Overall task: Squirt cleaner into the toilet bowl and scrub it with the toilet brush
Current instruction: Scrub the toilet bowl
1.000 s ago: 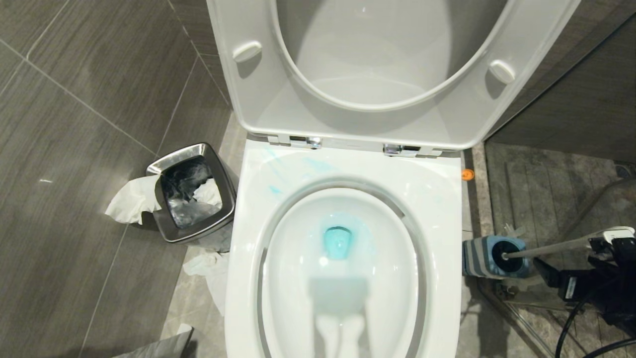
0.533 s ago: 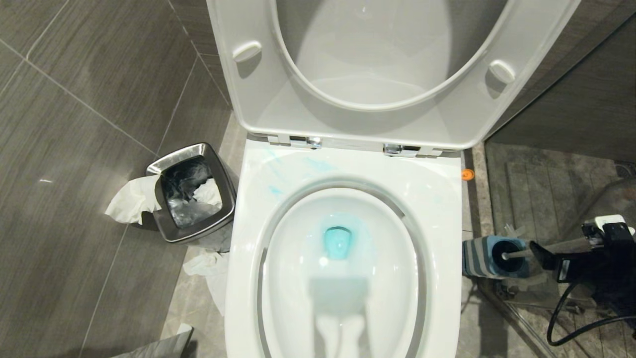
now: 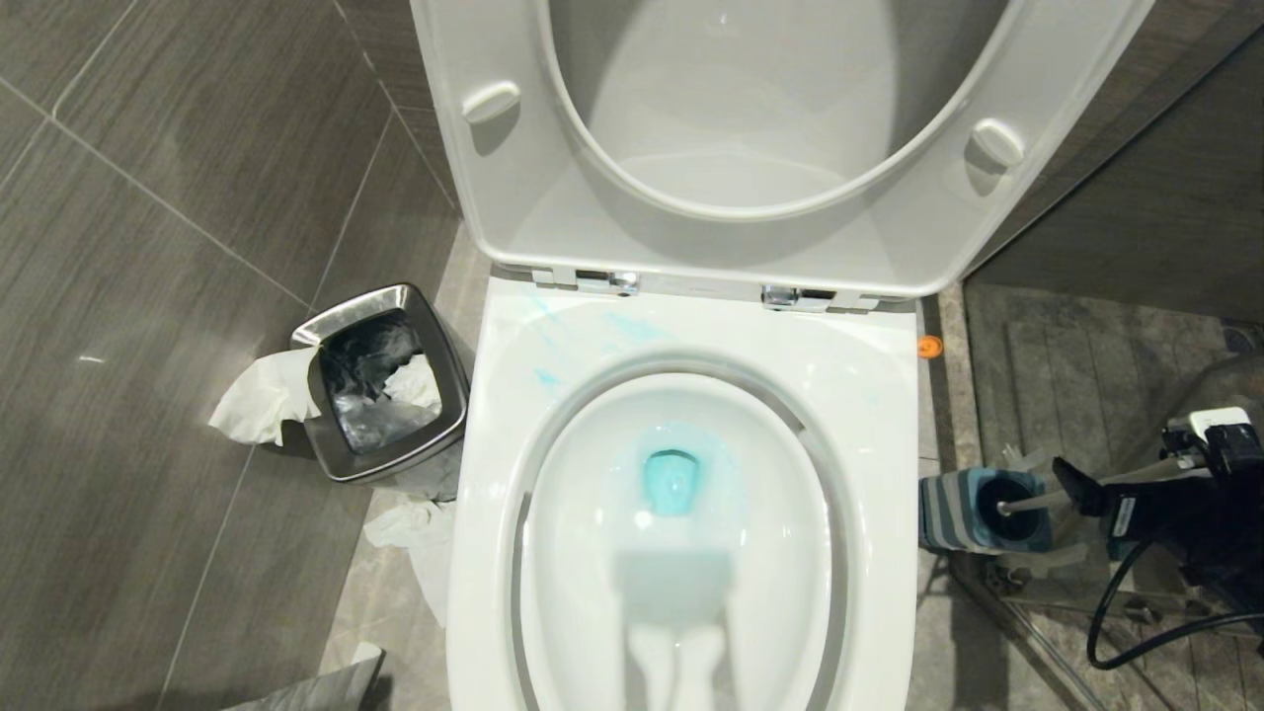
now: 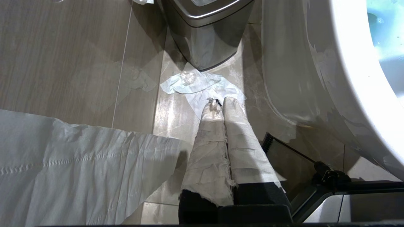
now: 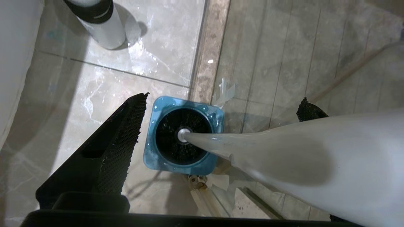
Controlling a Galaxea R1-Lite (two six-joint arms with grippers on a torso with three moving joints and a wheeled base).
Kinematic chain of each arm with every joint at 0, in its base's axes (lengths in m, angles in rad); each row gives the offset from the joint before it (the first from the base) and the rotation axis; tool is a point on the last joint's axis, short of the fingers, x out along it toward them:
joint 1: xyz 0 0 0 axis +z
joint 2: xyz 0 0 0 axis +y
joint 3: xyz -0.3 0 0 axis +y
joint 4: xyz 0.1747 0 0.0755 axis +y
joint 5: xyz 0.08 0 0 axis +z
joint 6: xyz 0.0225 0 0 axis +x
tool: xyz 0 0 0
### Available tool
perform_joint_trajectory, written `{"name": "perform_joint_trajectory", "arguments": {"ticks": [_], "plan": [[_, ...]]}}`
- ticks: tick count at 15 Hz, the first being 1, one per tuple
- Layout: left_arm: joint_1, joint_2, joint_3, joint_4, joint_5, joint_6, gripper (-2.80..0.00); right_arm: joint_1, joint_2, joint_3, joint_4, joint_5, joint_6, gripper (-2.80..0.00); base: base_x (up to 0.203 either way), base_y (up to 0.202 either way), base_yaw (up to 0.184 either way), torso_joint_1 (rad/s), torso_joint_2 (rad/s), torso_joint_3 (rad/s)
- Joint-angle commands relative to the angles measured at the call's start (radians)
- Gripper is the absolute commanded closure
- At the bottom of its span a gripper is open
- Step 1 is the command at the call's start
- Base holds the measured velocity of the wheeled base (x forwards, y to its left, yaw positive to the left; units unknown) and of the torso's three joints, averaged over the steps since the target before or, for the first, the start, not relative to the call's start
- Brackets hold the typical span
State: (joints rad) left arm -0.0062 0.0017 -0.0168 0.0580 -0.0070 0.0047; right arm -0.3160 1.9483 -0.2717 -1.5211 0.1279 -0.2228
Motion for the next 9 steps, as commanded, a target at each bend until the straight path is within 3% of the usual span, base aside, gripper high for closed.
{"name": "perform_joint_trajectory", "arguments": {"ticks": [1, 2, 3, 9], "plan": [[0.000, 0.000, 0.000, 0.000, -0.001, 0.000, 0.00, 0.000, -0.022, 0.001, -0.009, 0.001, -0.001, -2.80, 0.000, 0.000, 0.000, 0.000, 0.00, 0.000], [0.000, 0.000, 0.000, 0.000, 0.000, 0.000, 0.00, 0.000, -0.024, 0.003, -0.009, 0.001, -0.001, -2.80, 0.000, 0.000, 0.000, 0.000, 0.00, 0.000], [0.000, 0.000, 0.000, 0.000, -0.001, 0.000, 0.00, 0.000, -0.030, 0.008, -0.009, 0.001, -0.001, 0.00, 0.000, 0.000, 0.000, 0.000, 0.00, 0.000], [0.000, 0.000, 0.000, 0.000, 0.000, 0.000, 0.00, -0.001, -0.029, 0.077, -0.009, 0.001, -0.029, 0.00, 0.000, 0.000, 0.000, 0.000, 0.00, 0.000]]}}
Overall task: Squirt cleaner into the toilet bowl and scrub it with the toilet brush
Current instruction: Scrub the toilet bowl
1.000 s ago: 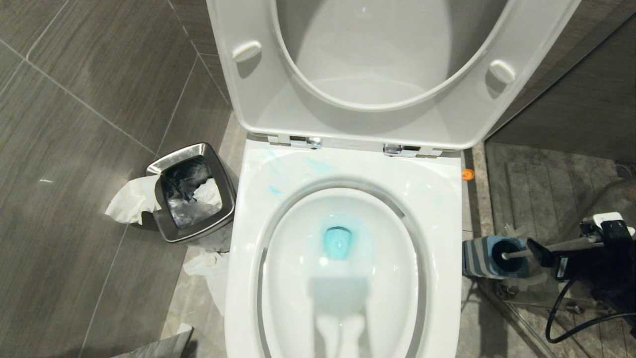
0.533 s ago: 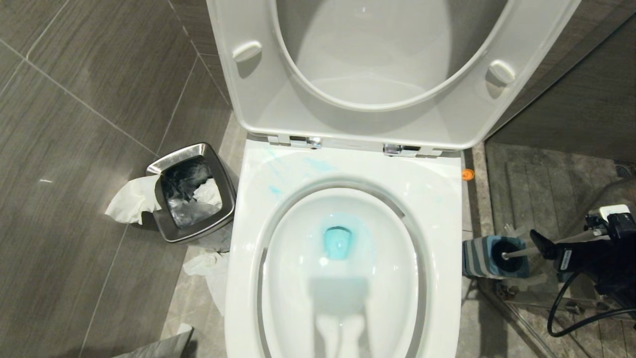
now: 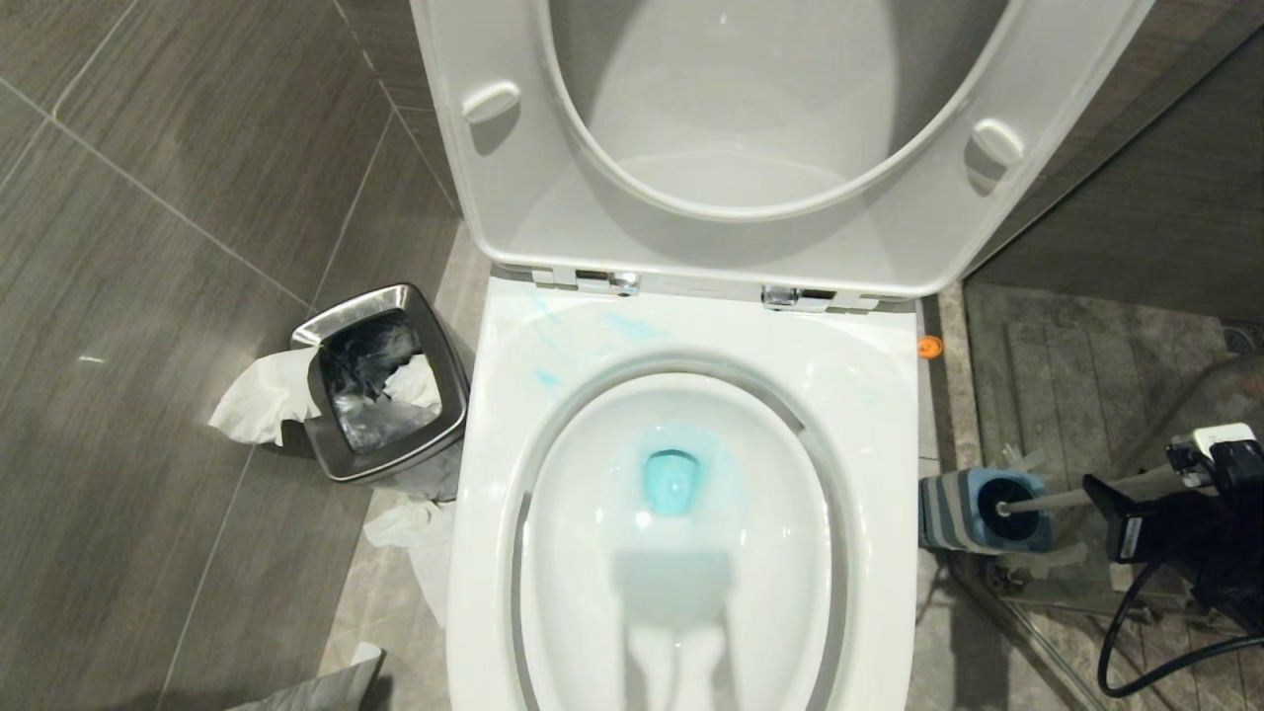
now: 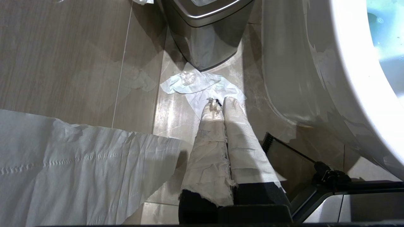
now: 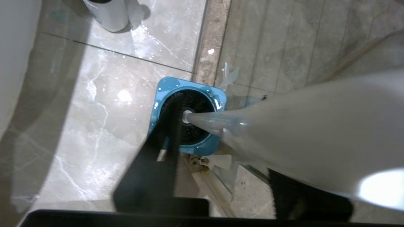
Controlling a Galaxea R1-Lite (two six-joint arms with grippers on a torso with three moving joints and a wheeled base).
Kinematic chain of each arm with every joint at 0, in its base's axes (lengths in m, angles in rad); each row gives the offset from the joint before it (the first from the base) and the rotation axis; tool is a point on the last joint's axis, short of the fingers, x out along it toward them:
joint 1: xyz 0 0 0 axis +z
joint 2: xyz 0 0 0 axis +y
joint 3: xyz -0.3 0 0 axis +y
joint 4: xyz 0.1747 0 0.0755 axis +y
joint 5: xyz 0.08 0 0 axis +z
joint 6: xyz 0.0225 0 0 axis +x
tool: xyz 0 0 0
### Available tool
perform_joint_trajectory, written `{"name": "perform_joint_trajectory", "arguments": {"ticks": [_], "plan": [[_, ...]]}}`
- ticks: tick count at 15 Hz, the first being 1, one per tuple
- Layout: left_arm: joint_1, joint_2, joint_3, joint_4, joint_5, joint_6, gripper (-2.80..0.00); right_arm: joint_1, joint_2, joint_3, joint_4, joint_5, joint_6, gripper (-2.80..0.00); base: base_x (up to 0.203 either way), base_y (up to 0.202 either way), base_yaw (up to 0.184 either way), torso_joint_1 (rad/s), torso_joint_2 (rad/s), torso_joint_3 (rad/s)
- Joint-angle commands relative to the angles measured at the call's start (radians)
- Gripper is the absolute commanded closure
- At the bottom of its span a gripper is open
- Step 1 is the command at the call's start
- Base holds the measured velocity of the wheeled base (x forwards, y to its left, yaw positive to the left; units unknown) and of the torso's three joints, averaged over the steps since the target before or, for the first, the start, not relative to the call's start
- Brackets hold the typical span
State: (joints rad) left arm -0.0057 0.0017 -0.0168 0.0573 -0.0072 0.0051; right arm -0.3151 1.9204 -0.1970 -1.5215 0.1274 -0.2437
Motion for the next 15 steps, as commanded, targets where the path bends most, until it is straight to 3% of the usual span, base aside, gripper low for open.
{"name": "perform_joint_trajectory", "arguments": {"ticks": [1, 10, 15], "plan": [[0.000, 0.000, 0.000, 0.001, 0.000, 0.000, 0.00, -0.004, -0.002, 0.002, -0.009, 0.001, -0.011, 0.00, 0.000, 0.000, 0.000, 0.000, 0.00, 0.000], [0.000, 0.000, 0.000, 0.001, 0.000, 0.000, 0.00, -0.006, -0.084, 0.077, -0.009, 0.000, -0.008, 0.00, 0.000, 0.000, 0.000, 0.000, 0.00, 0.000], [0.000, 0.000, 0.000, 0.001, 0.000, 0.000, 0.00, -0.008, -0.245, 0.067, -0.009, 0.000, 0.095, 0.00, 0.000, 0.000, 0.000, 0.000, 0.00, 0.000]]}}
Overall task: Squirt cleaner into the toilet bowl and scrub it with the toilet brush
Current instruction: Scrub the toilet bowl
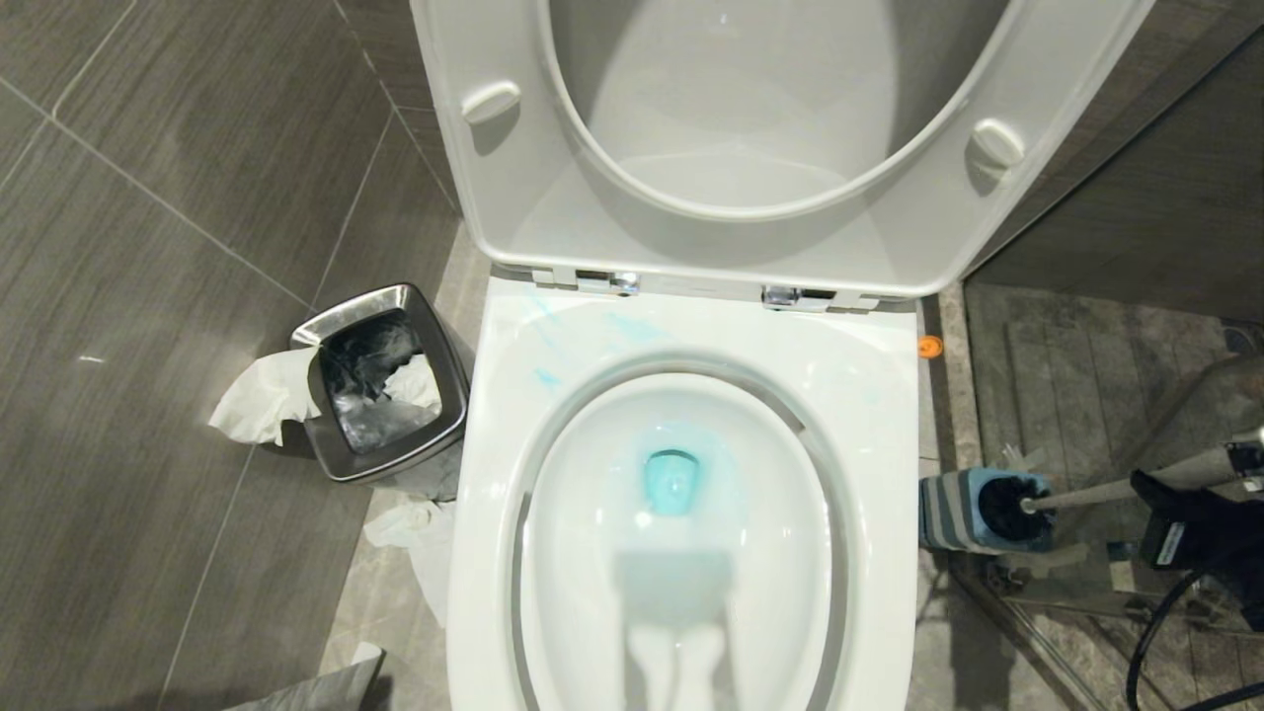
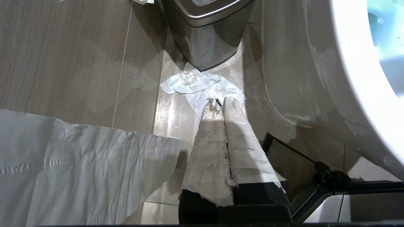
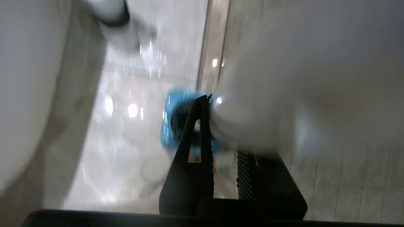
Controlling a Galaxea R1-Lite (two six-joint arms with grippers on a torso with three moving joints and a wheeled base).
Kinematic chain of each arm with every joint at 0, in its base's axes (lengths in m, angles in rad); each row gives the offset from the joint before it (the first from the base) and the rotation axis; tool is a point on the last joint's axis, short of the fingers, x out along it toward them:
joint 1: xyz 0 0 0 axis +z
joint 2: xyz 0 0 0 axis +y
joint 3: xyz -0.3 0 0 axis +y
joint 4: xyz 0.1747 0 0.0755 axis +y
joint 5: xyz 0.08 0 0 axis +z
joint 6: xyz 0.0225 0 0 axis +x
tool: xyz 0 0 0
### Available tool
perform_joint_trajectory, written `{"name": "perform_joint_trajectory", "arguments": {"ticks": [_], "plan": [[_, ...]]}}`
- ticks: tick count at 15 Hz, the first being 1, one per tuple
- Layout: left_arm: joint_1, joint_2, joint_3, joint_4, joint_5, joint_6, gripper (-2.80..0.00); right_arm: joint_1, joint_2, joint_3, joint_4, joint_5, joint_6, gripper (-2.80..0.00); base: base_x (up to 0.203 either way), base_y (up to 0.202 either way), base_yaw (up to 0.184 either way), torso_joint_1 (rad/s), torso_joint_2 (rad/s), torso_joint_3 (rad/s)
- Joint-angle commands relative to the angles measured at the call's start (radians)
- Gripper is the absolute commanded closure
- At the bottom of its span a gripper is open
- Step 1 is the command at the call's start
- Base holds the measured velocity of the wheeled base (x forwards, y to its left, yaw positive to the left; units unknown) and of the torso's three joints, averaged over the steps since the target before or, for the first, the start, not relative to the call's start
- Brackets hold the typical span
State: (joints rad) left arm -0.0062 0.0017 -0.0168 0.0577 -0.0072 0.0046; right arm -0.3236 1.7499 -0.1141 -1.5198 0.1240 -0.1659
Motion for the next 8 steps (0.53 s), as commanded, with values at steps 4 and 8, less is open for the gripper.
{"name": "perform_joint_trajectory", "arguments": {"ticks": [4, 8], "plan": [[0.000, 0.000, 0.000, 0.001, 0.000, 0.000, 0.00, -0.001, -0.203, -0.048, -0.009, -0.004, 0.069, 0.00, 0.000, 0.000, 0.000, 0.000, 0.00, 0.000], [-0.001, 0.000, 0.000, 0.000, 0.001, 0.000, 0.00, -0.010, -0.455, -0.093, 0.231, -0.007, 0.083, 0.00, 0.000, 0.000, 0.000, 0.000, 0.00, 0.000]]}}
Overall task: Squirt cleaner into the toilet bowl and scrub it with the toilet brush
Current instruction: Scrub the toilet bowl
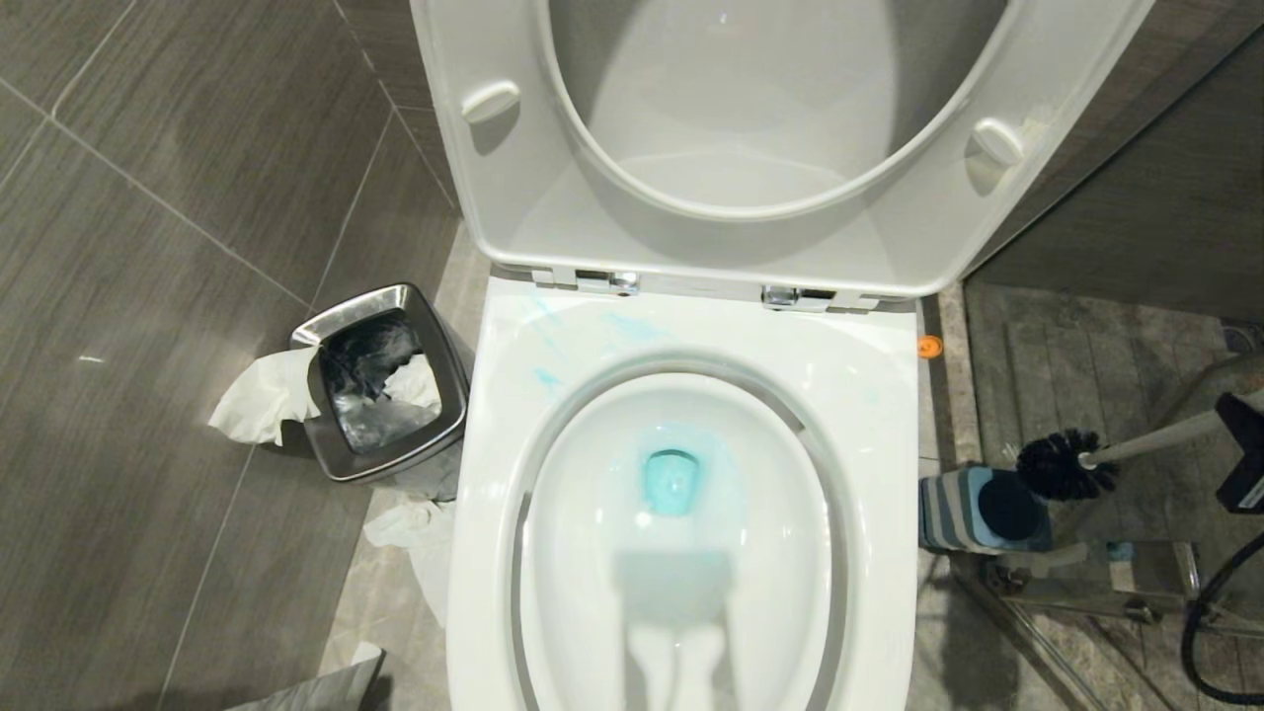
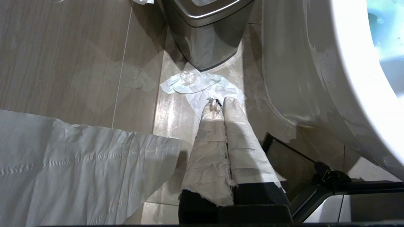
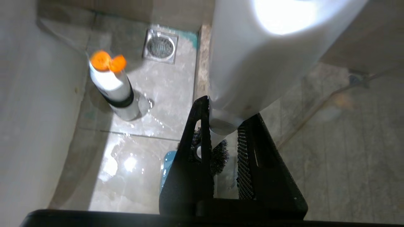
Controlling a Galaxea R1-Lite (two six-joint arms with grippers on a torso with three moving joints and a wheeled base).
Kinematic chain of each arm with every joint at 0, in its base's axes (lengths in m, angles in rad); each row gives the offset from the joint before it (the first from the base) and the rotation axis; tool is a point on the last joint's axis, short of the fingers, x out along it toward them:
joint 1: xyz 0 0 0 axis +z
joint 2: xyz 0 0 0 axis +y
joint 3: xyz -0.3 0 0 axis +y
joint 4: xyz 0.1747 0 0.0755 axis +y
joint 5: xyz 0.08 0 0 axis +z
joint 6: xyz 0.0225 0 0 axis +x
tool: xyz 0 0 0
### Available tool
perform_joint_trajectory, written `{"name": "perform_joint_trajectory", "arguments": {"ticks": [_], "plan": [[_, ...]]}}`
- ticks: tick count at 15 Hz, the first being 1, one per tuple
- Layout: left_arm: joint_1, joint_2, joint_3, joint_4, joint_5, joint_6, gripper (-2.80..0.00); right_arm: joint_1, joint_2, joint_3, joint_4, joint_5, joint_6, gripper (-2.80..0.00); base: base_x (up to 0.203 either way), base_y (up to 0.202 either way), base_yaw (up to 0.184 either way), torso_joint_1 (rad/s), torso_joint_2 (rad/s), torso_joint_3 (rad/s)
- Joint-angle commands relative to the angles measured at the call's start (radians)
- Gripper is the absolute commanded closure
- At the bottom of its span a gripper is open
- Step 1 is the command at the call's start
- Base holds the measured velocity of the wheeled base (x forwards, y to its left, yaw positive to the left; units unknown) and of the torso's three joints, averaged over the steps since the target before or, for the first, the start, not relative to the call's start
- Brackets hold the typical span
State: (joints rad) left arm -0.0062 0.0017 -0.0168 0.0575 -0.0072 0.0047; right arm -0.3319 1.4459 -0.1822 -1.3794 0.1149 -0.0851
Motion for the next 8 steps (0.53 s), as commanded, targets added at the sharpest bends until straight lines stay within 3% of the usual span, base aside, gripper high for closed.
{"name": "perform_joint_trajectory", "arguments": {"ticks": [1, 8], "plan": [[0.000, 0.000, 0.000, 0.001, 0.000, 0.000, 0.00, -0.003, -0.231, -0.059, 0.207, 0.001, 0.007, 0.00, 0.000, 0.000, 0.000, 0.000, 0.00, 0.000], [0.000, 0.000, 0.000, 0.001, 0.000, 0.000, 0.00, -0.003, -0.636, -0.484, 1.147, 0.006, 0.052, 0.00, 0.000, 0.000, 0.000, 0.000, 0.00, 0.000]]}}
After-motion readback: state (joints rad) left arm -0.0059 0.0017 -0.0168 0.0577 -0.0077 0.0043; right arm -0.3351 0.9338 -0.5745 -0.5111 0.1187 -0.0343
